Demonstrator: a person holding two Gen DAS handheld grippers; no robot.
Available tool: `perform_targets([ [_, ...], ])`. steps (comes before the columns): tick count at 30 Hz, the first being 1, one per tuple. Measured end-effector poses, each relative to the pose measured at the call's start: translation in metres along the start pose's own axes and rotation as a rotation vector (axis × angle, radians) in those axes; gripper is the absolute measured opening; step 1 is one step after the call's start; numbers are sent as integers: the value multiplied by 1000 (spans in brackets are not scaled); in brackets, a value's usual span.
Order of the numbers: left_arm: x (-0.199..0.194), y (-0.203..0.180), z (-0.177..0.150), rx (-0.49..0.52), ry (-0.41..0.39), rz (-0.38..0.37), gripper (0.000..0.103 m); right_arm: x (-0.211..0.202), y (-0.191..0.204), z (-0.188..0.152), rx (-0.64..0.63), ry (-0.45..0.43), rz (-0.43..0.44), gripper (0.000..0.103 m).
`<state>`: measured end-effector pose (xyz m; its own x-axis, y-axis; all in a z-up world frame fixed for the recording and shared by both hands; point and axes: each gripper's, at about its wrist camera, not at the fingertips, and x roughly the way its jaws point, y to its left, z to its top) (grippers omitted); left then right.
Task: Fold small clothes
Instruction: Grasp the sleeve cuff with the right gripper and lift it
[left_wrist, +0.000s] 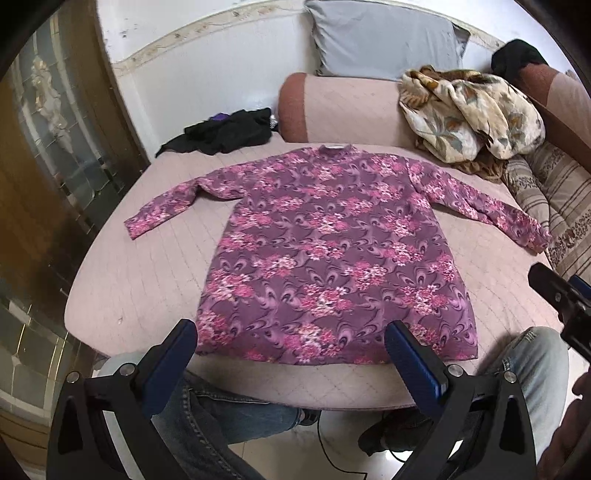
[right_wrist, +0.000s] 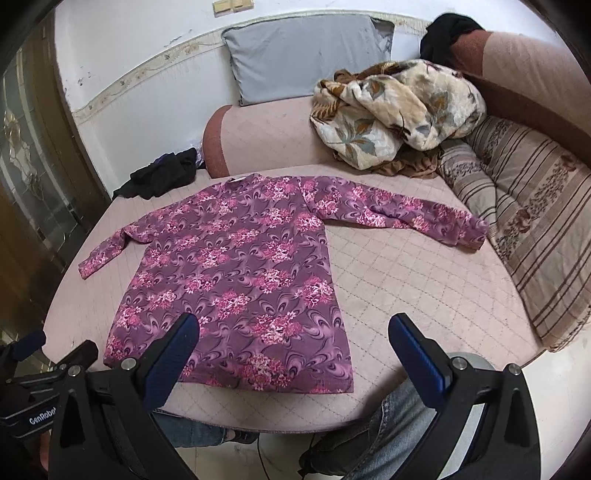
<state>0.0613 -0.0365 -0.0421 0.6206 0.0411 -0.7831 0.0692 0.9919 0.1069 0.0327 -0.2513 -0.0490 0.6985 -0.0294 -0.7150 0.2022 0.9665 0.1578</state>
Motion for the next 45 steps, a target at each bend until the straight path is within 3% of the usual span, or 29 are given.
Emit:
perform_targets([
  [4,6,-20,19,39,-21,2,103,9,-29,13,61,-18,3,100],
  [9,23,-59,48,89,-23,-55,103,25,-68,28,96,-5,32,98],
  [14,54,-113,76,104,47,-195,103,48,-106,48,139,42,59,91],
  [19,84,-162,101,77,90,-329,103,70,-174,85,219,53,105,84],
  [23,112,-196,117,72,110,-417,103,108,-233,125,183,69,-8,83],
  [27,144,-221,118,84,157,-439,103,175,-282,143,150,233,-70,83],
  [29,156,-227,115,84,172,-434,103,200,-294,144,116,266,-137,78],
  [30,162,-230,112,83,185,-430,103,211,-299,141,105,291,-167,75],
  [31,165,-231,110,82,197,-428,102,224,-301,138,85,316,-171,58],
  [32,169,-231,107,84,208,-425,102,232,-302,135,73,336,-177,33],
  [34,172,-229,103,87,217,-422,102,240,-302,131,57,369,-192,12],
  [39,170,-211,101,60,214,-417,102,190,-270,144,52,242,-139,11],
  [45,154,-172,111,11,187,-441,102,133,-194,178,53,143,122,9],
])
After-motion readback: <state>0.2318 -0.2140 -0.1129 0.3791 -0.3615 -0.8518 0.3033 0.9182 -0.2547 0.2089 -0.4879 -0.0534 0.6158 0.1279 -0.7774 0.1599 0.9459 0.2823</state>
